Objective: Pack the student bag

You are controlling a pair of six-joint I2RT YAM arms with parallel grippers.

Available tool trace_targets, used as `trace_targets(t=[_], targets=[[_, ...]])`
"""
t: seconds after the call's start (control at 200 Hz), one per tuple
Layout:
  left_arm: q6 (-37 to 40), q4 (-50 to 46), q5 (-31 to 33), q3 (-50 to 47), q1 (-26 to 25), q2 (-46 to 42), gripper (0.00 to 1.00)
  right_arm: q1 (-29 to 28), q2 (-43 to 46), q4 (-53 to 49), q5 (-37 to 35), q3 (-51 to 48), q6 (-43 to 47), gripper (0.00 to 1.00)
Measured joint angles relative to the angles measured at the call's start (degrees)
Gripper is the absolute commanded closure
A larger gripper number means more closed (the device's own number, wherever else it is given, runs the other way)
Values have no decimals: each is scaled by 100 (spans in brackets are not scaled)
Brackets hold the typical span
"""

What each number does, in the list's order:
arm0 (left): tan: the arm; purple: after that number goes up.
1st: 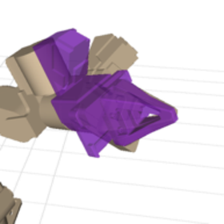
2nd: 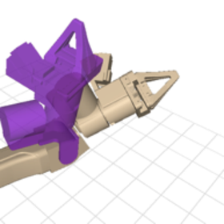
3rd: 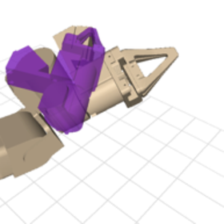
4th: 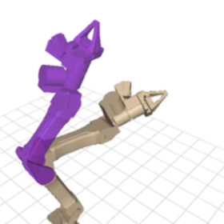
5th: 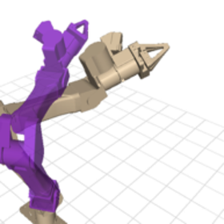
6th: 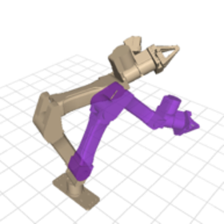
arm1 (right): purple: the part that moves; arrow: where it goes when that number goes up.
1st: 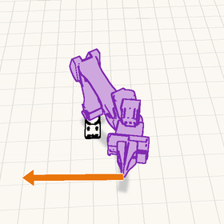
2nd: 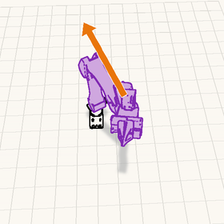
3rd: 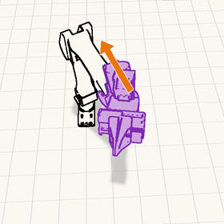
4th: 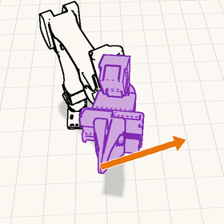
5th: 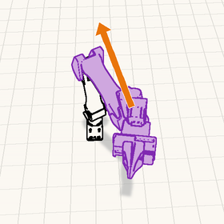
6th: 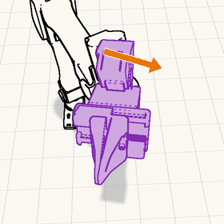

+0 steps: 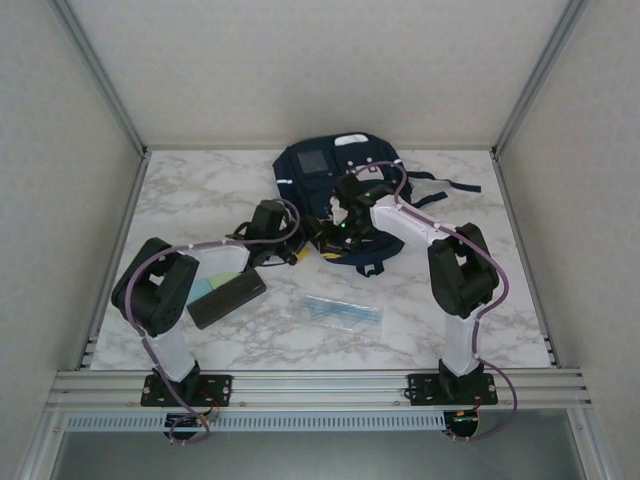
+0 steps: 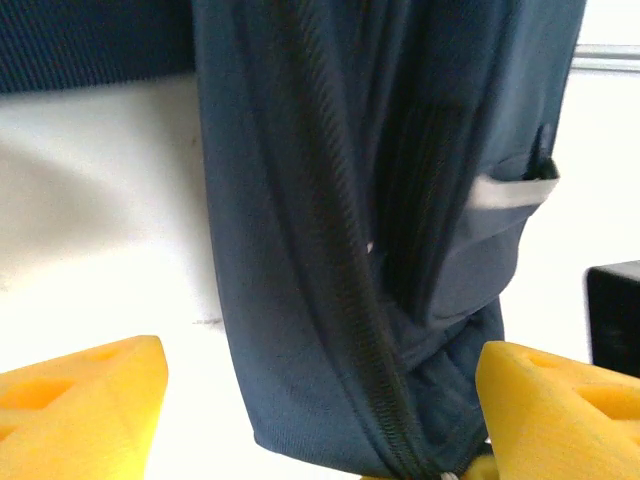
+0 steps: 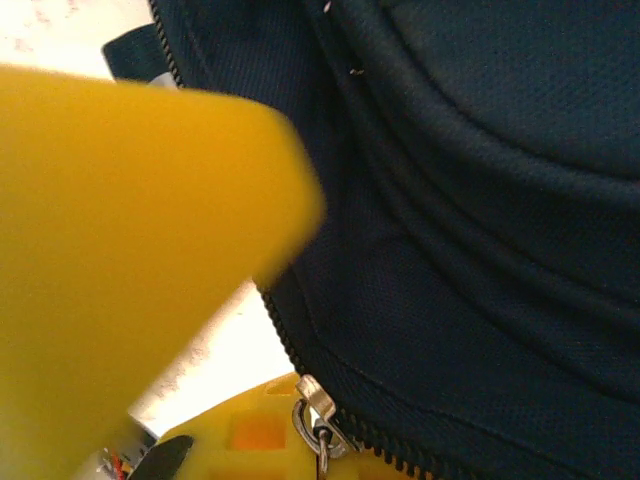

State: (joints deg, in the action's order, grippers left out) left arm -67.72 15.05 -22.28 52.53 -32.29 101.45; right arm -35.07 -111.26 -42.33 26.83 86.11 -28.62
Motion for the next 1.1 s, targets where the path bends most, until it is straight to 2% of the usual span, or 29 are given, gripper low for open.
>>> trace_targets(t=[0.04, 0.15, 0.175, 0.225, 0.4, 0.531, 0.861, 1.101], targets=[[-96, 59, 61, 4, -24, 46, 28, -17, 0, 35, 66, 0, -20, 100], [-179, 203, 271, 111, -17, 212, 65, -44, 0, 85, 212, -4, -37, 100], [-192, 251, 304, 127, -13, 254, 74, -46, 0, 94, 238, -17, -37, 100], [-195, 317, 339, 136, -15, 297, 100, -44, 2, 129, 302, -81, -33, 100], [-140, 382, 297, 136, -28, 426, 100, -37, 70, 203, 404, -522, 127, 100], [28, 385, 210, 133, -9, 444, 100, 70, 205, -221, 114, -616, 549, 100], [1580, -916, -107, 645, 289, 295, 100, 520, 479, -2017, -1947, -337, 1445, 100], [2500, -1834, -640, 1123, 813, 256, 100, 555, 238, -2492, -3405, 127, 2210, 100]])
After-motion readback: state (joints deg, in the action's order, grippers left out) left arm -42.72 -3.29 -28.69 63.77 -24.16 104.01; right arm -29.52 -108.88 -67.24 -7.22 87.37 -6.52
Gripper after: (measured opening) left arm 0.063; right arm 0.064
